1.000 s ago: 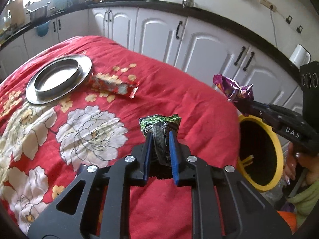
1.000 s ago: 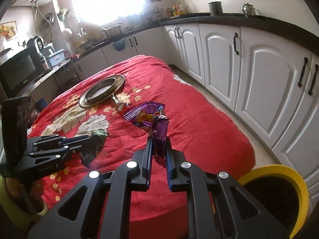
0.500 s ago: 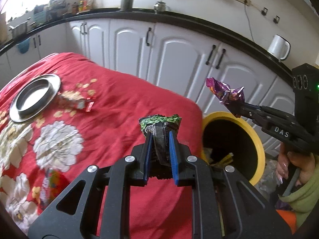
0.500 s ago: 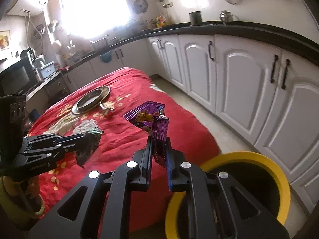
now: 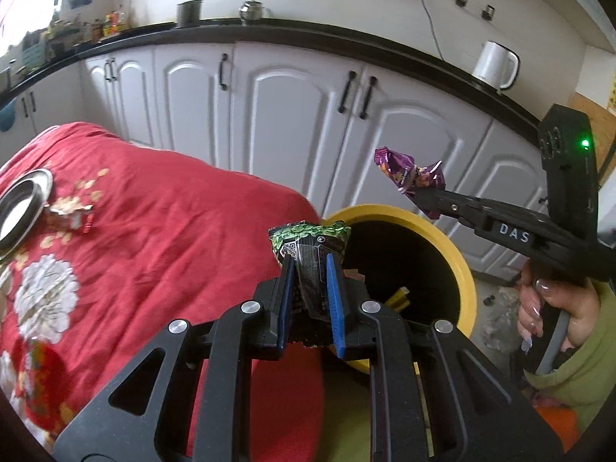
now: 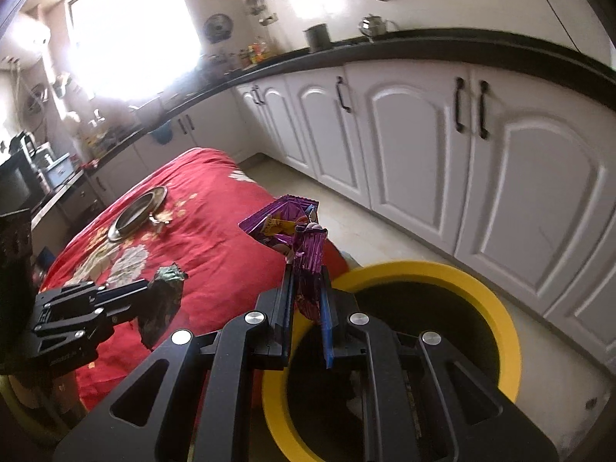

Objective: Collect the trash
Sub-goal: 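Carry the black-green bag and purple wrapper over the bin with both tools, then open both tools to drop the bag and purple wrapper into the bin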

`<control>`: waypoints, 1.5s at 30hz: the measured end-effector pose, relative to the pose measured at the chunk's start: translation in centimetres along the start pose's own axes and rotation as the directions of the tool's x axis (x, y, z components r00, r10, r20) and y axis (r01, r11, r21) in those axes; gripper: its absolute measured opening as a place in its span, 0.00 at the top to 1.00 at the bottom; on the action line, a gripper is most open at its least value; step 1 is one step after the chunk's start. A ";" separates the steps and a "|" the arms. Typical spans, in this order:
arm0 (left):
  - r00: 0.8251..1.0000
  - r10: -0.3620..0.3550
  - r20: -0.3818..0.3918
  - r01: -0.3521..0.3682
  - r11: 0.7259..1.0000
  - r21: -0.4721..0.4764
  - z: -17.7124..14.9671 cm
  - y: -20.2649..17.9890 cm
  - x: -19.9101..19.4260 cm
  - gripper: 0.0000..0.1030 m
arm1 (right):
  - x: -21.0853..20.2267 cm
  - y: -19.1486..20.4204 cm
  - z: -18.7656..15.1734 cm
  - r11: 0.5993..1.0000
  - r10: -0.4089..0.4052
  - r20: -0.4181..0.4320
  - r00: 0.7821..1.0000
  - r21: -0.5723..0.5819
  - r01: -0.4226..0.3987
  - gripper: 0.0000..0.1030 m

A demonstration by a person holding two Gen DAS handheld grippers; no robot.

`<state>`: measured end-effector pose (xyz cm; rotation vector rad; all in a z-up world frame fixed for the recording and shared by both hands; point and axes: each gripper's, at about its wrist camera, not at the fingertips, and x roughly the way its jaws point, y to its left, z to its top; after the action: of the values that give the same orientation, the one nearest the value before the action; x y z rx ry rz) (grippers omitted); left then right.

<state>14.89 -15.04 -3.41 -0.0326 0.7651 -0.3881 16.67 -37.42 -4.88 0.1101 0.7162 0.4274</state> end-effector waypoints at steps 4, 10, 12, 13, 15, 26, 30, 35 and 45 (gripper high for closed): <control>0.999 -0.035 -0.022 0.035 0.999 0.014 -0.1 -1.2 1.2 0.89 | -0.5 -2.0 -0.8 0.999 -0.025 -0.014 1.000 0.041 0.026 0.89; 0.995 -0.074 -0.061 0.077 0.996 0.045 -0.7 -3.0 2.9 0.89 | -0.6 -4.8 -2.0 0.990 -0.068 -0.048 0.997 0.117 0.073 0.89; 0.994 -0.084 -0.072 0.088 0.995 0.053 -1.0 -3.6 3.3 0.89 | -0.6 -5.5 -2.3 0.988 -0.075 -0.059 0.995 0.131 0.082 0.88; 0.992 -0.092 -0.081 0.097 0.994 0.055 -1.1 -3.8 3.7 0.89 | -0.6 -5.8 -2.5 0.987 -0.076 -0.063 0.995 0.137 0.084 0.88; 0.990 -0.106 -0.097 0.111 0.992 0.055 -1.3 -4.3 4.3 0.89 | -0.5 -6.3 -2.8 0.985 -0.076 -0.075 0.994 0.149 0.086 0.89; 0.979 -0.130 -0.154 0.143 0.987 0.077 -2.1 -5.7 6.5 0.88 | -0.1 -8.2 -3.6 0.976 -0.074 -0.113 0.991 0.198 0.096 0.87; 0.977 -0.129 -0.172 0.144 0.986 0.081 -2.2 -6.0 7.1 0.87 | -0.1 -8.7 -3.7 0.972 -0.069 -0.120 0.990 0.215 0.094 0.87; 0.976 -0.124 -0.180 0.142 0.986 0.091 -2.3 -6.4 7.8 0.85 | -0.3 -9.1 -3.6 0.968 -0.065 -0.113 0.991 0.236 0.091 0.86; 0.978 -0.114 -0.174 0.129 0.989 0.078 -2.5 -6.2 7.9 0.45 | -1.5 -9.9 -3.3 0.957 -0.090 -0.066 0.994 0.271 0.104 0.66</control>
<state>16.29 -23.34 -9.40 0.0378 0.9158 -0.5467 16.87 -47.16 -8.88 0.3242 0.8276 0.2357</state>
